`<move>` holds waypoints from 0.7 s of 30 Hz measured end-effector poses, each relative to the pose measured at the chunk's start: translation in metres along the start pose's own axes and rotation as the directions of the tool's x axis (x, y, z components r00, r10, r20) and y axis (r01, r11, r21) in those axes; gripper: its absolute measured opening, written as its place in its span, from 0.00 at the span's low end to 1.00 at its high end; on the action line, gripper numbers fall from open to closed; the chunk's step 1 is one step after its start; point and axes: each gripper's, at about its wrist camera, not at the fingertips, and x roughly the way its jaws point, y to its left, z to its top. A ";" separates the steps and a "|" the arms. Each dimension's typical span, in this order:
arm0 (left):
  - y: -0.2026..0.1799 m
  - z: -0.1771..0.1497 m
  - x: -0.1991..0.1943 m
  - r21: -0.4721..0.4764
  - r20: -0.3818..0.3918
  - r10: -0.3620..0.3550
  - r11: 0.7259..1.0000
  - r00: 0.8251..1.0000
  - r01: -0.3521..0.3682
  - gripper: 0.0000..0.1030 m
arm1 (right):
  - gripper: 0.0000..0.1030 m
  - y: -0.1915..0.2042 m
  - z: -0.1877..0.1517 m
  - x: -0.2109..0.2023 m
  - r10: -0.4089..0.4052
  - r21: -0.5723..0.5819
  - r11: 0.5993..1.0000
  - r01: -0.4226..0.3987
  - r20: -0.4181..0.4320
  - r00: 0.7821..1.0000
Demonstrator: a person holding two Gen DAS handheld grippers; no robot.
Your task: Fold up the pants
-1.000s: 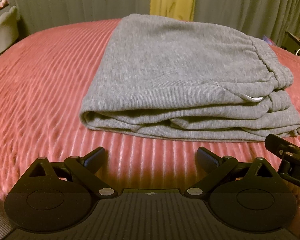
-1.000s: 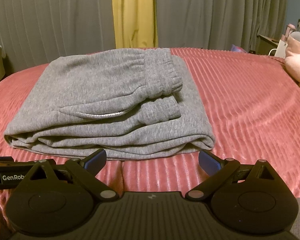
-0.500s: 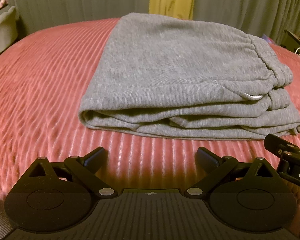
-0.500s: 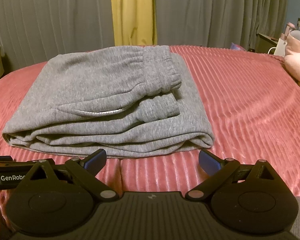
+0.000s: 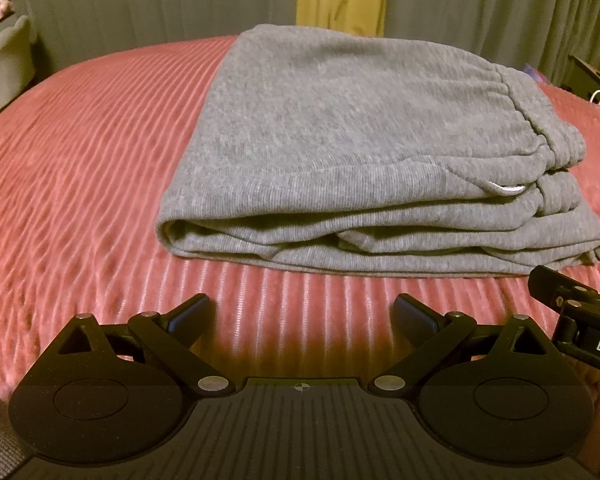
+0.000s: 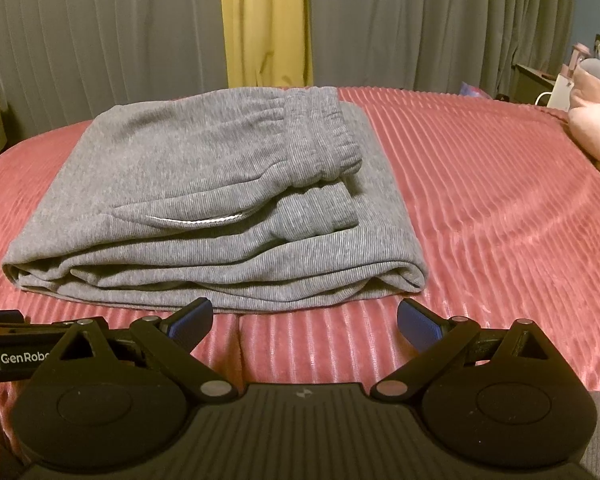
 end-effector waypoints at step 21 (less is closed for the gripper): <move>0.003 0.000 0.001 0.012 0.000 -0.005 1.000 1.000 0.005 0.98 | 0.96 0.000 0.000 0.001 0.000 -0.003 1.000 0.000 -0.002 1.000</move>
